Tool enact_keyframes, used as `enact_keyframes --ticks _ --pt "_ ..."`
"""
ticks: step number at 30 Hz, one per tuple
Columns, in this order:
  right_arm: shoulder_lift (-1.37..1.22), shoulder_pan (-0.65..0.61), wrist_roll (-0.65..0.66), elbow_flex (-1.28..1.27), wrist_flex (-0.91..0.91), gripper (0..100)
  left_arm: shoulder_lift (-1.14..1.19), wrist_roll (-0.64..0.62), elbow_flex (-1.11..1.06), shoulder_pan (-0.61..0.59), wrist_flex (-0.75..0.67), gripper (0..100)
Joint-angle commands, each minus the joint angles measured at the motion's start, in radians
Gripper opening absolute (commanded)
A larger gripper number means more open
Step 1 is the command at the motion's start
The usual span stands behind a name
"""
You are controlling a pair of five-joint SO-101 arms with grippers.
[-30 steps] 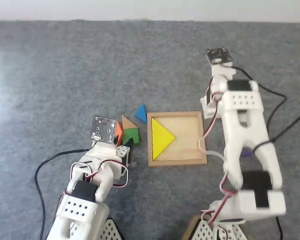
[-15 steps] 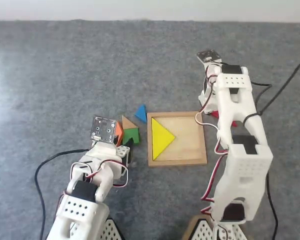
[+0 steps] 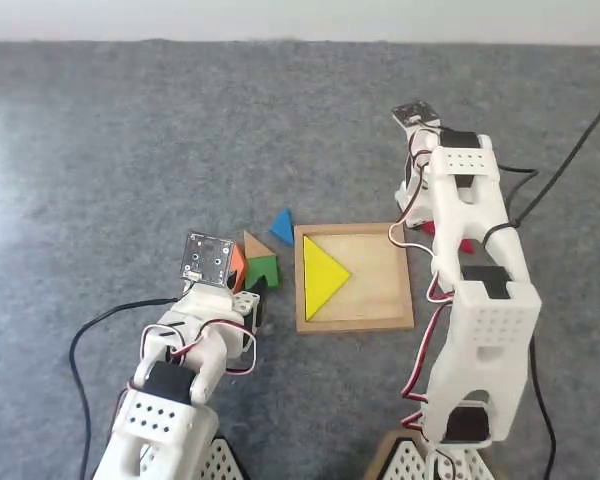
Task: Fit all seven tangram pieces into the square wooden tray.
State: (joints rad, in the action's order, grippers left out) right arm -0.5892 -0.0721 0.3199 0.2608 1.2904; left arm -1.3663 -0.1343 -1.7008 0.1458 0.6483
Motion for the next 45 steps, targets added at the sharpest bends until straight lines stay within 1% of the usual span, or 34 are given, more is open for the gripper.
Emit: enact_keyframes --ticks 1,5,8,21,28,35,38,41,45 --pt "0.013 -0.018 0.003 0.052 -0.027 38.9 -0.014 -0.006 0.012 0.000 0.002 15" --pt "0.012 -0.013 -0.058 0.049 -0.028 38.8 -0.014 -0.006 0.012 0.000 0.002 15" --pt "0.012 -0.012 -0.081 0.048 -0.045 38.8 -0.014 -0.006 0.012 0.000 0.002 15" --pt "-0.093 -0.010 -0.081 0.072 -0.054 38.5 -0.014 -0.006 0.012 0.000 0.002 15" --pt "-0.097 0.001 -0.160 0.074 -0.054 25.3 -0.014 -0.006 0.012 0.000 0.002 15" --pt "-0.088 0.015 -0.163 0.074 -0.044 25.1 -0.014 -0.006 0.012 0.000 0.002 15" --pt "-0.053 0.022 -0.158 0.075 -0.044 25.1 -0.014 -0.006 0.012 0.000 0.002 15" --pt "0.031 0.024 -0.155 0.074 -0.007 25.1 -0.014 -0.006 0.012 0.000 0.002 15" --pt "0.179 -0.008 -0.152 0.074 0.048 25.1 -0.014 -0.006 0.012 0.000 0.002 15"
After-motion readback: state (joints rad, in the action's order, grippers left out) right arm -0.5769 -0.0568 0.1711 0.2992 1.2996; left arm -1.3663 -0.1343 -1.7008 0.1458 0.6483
